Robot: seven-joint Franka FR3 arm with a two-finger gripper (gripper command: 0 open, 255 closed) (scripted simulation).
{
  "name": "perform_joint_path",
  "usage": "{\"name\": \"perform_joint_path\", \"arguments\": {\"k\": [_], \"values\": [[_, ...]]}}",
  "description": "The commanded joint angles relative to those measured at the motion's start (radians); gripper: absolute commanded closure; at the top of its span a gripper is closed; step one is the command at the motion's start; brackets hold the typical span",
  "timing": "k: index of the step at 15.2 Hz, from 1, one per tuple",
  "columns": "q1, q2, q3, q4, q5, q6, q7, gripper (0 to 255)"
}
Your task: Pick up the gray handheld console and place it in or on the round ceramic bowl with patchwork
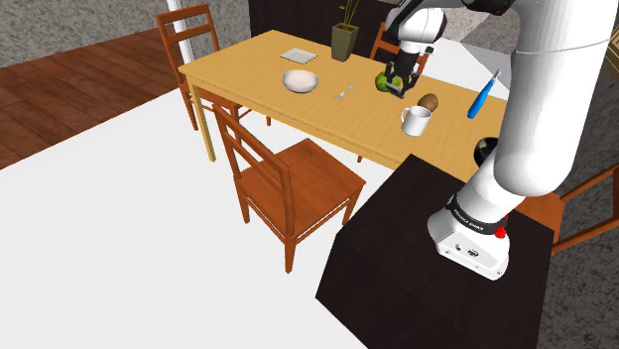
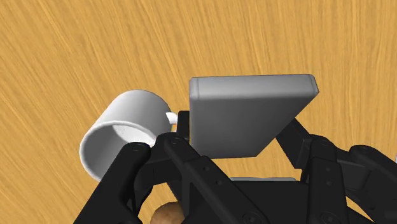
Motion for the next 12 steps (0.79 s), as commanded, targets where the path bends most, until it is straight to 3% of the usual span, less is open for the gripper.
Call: {"name": "perform_joint_path", "arguments": {"k": [1,12], "values": [[0.003,-0.051,-0.028,-0.077,-0.022,0.032,-0.031,255],[-0.011,-0.294,-0.203,-0.365,-0.207,0.148,-0.14,255]]}}
